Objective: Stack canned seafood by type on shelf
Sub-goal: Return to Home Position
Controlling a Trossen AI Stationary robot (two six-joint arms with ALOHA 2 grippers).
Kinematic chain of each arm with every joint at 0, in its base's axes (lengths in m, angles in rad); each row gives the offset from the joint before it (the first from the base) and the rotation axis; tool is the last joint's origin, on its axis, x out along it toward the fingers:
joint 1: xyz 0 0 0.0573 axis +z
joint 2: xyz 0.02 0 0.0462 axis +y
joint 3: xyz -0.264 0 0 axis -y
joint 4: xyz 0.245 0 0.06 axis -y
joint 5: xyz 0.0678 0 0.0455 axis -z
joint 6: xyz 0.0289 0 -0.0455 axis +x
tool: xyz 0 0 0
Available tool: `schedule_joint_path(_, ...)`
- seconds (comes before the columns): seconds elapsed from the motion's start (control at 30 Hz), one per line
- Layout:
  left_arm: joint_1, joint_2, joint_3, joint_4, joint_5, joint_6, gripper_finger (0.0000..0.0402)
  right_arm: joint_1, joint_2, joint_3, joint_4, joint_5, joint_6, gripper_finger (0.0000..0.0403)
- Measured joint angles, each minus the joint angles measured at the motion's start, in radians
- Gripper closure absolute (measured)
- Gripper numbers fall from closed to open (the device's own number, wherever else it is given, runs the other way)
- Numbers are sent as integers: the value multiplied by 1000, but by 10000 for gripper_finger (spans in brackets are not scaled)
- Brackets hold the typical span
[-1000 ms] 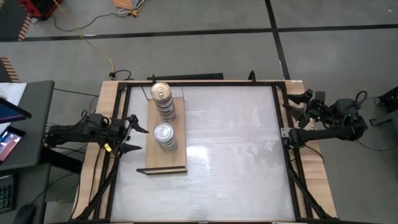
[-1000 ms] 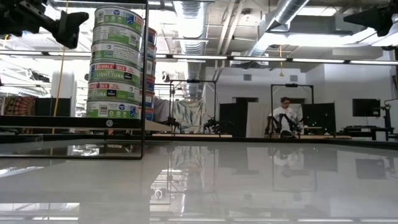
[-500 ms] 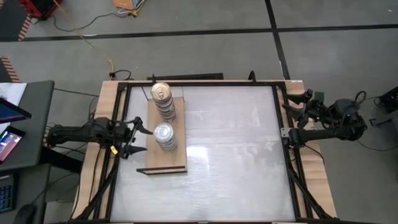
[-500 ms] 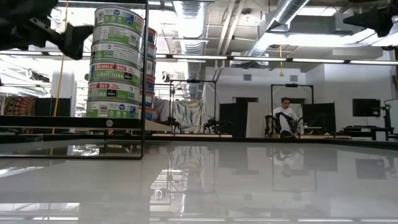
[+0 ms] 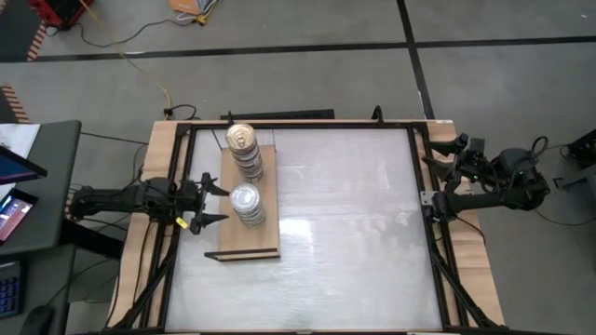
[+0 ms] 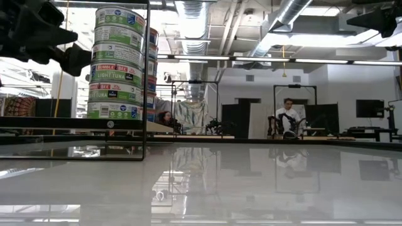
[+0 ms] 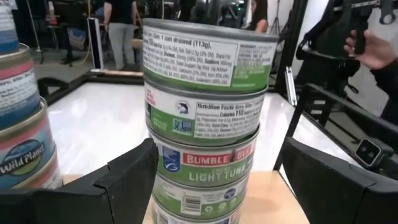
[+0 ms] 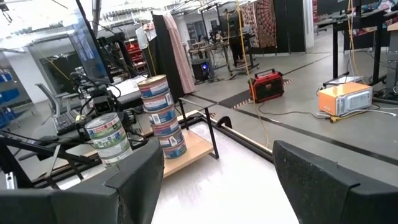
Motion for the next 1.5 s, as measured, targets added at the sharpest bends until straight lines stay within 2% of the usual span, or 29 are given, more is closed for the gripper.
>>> schedule_joint_path(0.33, 0, 0, -5, -34, -5, 13, 77, 0, 0, 0, -6, 0, 8, 81)
schedule_joint_path(0.57, -36, 13, -99, 142, -2, 6, 77, 0, 0, -16, 0, 14, 22, 81)
schedule_joint_path(1.4, -52, 1, -105, 124, -10, -6, 77, 0, 0, -18, -10, 15, -49, 81)
schedule_joint_path(1.5, -52, 1, -105, 124, -10, -8, 77, 0, 0, -26, 33, 20, -48, 81)
